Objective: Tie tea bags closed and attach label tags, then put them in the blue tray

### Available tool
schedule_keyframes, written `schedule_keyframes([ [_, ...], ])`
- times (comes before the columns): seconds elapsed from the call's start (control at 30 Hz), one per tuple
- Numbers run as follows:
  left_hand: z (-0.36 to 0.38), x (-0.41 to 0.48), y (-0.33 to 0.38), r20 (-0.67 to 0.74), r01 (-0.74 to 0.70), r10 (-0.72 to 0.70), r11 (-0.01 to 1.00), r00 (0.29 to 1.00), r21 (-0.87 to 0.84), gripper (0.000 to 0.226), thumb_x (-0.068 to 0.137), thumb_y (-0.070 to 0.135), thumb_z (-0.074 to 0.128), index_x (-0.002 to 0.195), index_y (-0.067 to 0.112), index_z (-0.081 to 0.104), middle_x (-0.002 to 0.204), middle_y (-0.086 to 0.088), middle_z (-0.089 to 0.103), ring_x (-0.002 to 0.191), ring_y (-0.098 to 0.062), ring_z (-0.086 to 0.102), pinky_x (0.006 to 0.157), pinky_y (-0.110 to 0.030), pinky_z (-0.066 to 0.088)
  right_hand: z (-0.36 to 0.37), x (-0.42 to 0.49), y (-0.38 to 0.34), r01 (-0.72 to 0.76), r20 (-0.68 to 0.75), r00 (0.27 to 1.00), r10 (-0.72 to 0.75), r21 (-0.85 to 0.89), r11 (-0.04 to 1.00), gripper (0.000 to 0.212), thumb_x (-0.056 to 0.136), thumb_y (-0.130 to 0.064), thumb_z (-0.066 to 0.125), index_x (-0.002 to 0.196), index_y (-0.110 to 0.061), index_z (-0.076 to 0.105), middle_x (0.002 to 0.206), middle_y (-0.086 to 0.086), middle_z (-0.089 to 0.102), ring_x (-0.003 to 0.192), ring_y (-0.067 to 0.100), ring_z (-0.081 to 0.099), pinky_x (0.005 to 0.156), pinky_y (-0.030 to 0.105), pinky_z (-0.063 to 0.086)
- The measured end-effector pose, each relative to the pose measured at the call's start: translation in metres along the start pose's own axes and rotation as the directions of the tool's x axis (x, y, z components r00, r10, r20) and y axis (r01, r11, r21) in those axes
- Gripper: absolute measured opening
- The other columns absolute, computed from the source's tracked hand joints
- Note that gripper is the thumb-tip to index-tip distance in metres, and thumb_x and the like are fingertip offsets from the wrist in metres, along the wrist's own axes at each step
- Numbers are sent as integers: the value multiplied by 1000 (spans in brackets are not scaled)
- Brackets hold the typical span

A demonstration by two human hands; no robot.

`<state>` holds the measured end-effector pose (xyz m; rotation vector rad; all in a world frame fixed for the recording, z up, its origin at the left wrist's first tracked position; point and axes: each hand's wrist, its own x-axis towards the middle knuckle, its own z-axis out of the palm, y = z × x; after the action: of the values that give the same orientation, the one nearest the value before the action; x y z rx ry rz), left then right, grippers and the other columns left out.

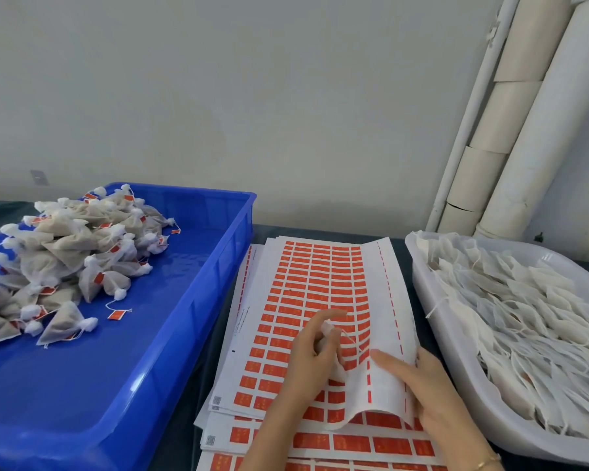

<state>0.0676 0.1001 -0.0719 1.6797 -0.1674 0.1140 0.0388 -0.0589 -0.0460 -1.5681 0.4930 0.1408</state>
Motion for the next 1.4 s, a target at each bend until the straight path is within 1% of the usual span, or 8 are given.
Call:
schedule_keyframes([
  [0.07, -1, -1, 2, 19, -24, 24, 999, 1000, 32, 30, 100, 24, 46, 105, 50, 60, 106, 29, 60, 97, 2, 60, 78, -9, 50, -1, 2, 3, -31, 61, 998, 30, 11, 999, 59, 68, -23, 84, 116, -26, 51, 100, 8, 72, 83, 30, 72, 74, 50, 59],
  [0.17, -1, -2, 0, 63, -99, 94, 992, 994, 84, 35, 99, 17, 48, 94, 45, 68, 99, 21, 66, 91, -2, 60, 77, -11, 50, -8, 5, 8, -16, 143, 990, 2, 101, 995, 60, 67, -16, 82, 119, -24, 53, 97, 10, 74, 83, 33, 72, 70, 49, 59],
  [0.3, 4, -3, -3, 114, -159, 140, 971, 984, 181, 12, 82, 47, 68, 93, 49, 71, 91, 15, 65, 84, -7, 53, 66, -10, 47, -11, 7, 13, 24, 185, 981, -59, 186, 982, 59, 70, -13, 81, 121, -23, 54, 101, 13, 73, 88, 37, 71, 72, 52, 58],
  [0.43, 6, -3, -6, 144, -168, 135, 954, 980, 247, 37, 68, 67, 68, 100, 50, 69, 94, 22, 60, 86, 6, 51, 63, -5, 44, -12, 6, 15, 43, 193, 976, -96, 260, 965, 47, 76, -16, 75, 118, -22, 56, 101, 13, 73, 87, 38, 71, 65, 45, 58],
  [0.7, 6, -3, -7, 120, -91, 68, 975, 990, 204, 28, 73, 49, 77, 98, 39, 74, 87, 21, 58, 81, 7, 53, 59, -6, 44, -12, 6, 17, 69, 176, 978, -112, 236, 969, 37, 85, -15, 68, 119, -20, 55, 103, 13, 72, 88, 38, 71, 73, 52, 58],
  [0.9, 7, -1, -9, 151, -23, 0, 988, 989, 152, 21, 79, 39, 74, 98, 33, 75, 100, 9, 66, 90, -12, 61, 68, -14, 51, -9, 2, 17, 112, 68, 990, -120, 115, 987, 35, 86, -19, 69, 118, -23, 54, 104, 10, 71, 85, 32, 72, 80, 56, 56],
  [1.23, 8, 1, -10, 109, -65, 43, 976, 993, 209, 15, 83, 39, 69, 97, 35, 75, 94, 17, 66, 86, -5, 58, 67, -7, 46, -7, -2, 13, 109, 61, 992, -115, 96, 989, 35, 87, -18, 67, 119, -23, 53, 108, 10, 69, 92, 32, 70, 85, 56, 54],
  [1.4, 7, 2, -8, 40, -74, 65, 952, 997, 297, 2, 84, 43, 67, 84, 45, 66, 88, 18, 62, 80, -7, 56, 64, -6, 44, -8, -2, 15, 97, 62, 993, -105, 125, 987, 37, 88, -19, 67, 122, -23, 53, 110, 9, 69, 95, 33, 69, 86, 57, 53],
])
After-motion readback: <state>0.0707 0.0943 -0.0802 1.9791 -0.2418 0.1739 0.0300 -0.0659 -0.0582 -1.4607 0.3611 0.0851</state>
